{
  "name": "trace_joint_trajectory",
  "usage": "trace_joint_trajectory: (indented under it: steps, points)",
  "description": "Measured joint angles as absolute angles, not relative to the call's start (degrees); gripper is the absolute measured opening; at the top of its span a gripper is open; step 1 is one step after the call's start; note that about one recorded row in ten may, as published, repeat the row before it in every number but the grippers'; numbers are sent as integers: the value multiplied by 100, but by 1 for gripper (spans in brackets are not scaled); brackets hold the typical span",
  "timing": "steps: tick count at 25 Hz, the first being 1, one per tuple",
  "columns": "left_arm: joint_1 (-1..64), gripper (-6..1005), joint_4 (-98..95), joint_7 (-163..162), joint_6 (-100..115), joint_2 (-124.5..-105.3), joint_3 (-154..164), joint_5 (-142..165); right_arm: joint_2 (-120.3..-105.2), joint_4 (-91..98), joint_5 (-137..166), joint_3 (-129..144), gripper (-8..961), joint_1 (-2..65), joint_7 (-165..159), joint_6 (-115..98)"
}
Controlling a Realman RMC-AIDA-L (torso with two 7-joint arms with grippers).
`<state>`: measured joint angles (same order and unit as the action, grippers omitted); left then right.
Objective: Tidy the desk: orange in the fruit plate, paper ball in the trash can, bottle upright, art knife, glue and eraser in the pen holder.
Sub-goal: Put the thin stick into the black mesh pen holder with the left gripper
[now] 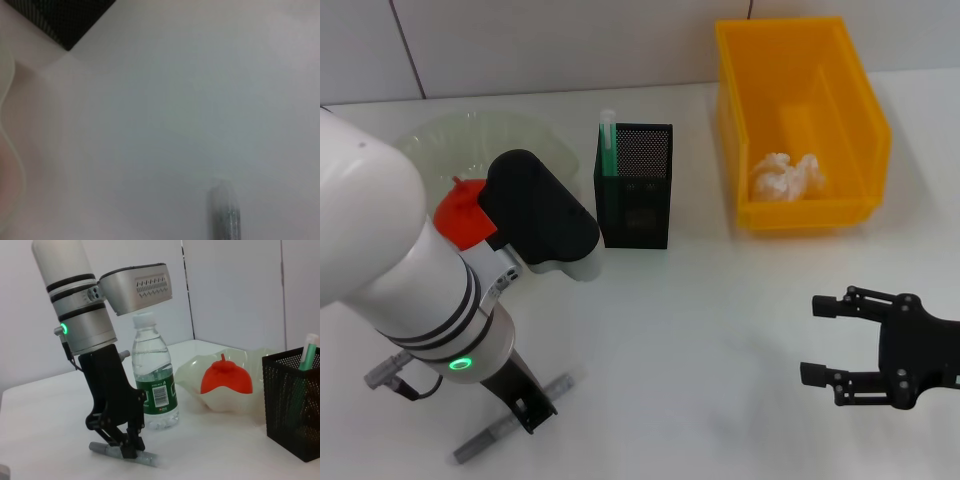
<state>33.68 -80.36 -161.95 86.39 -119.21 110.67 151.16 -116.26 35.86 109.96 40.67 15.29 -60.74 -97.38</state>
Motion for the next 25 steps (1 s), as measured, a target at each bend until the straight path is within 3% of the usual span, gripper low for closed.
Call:
trace_joint_trajectory:
  steps: [15, 25]
  points:
    - [3316, 126, -8774, -16047, 8959, -11889, 10792, 14971, -11619, 3586, 10995, 3895, 838, 1503, -6074, -9688]
    - [2904, 119, -10040, -15302, 8610, -11876, 9758, 14208, -11630, 3586, 10995, 3876, 838, 1477, -6073, -9607]
